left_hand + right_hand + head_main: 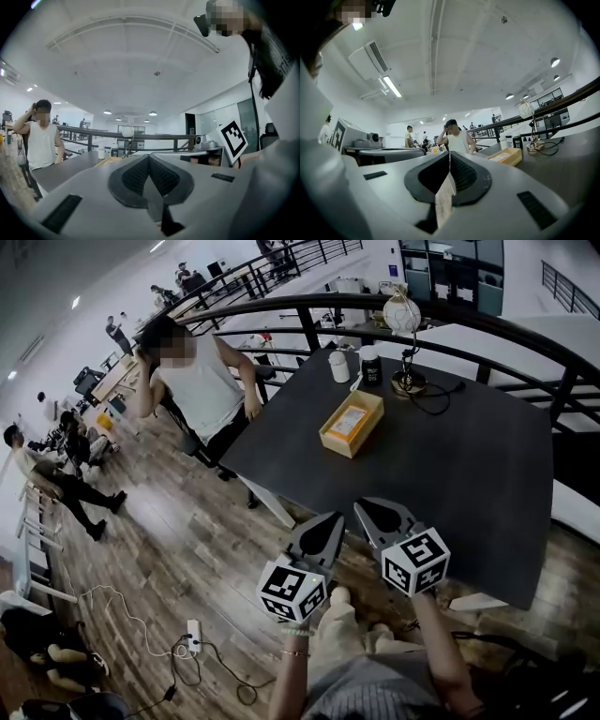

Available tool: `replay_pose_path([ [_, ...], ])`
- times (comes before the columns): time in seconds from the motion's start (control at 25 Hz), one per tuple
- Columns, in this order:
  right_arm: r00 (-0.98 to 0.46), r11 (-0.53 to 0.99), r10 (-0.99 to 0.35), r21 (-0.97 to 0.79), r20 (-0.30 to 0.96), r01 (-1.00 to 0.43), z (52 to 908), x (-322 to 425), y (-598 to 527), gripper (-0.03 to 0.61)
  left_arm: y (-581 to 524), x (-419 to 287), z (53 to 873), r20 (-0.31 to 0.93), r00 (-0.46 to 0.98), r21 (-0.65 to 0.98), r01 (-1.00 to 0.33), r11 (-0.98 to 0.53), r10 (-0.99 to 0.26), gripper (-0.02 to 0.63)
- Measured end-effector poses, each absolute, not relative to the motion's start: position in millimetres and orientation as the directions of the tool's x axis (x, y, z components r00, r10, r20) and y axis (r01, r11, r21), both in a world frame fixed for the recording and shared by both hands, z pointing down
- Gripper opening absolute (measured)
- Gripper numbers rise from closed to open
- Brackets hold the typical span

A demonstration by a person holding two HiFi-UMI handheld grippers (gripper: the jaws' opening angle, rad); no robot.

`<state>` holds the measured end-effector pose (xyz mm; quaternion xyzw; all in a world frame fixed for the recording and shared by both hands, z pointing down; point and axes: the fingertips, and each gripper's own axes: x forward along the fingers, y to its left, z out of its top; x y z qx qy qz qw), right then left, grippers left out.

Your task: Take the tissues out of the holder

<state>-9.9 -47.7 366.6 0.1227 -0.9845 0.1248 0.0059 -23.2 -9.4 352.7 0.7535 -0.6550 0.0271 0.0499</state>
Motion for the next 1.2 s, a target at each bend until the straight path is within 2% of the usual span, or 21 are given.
replay_pose_path([
  [0.36, -0.963, 0.937, -0.264, -0.224, 0.056, -0.269, 373.7, -43.9, -86.2, 0.014, -55.3, -58.9, 359.2, 0.092, 0.194, 0.04, -0.981, -0.191, -0.977, 0.008],
  [1.2, -0.888, 0.862, -0.455, -0.217, 0.07, -0.459, 369.0, -136.4, -175.6, 0.014, -149.8, -156.4, 358.8, 0.103, 0.421, 0.058, -0.907, -0.417, -0.901, 0.008],
])
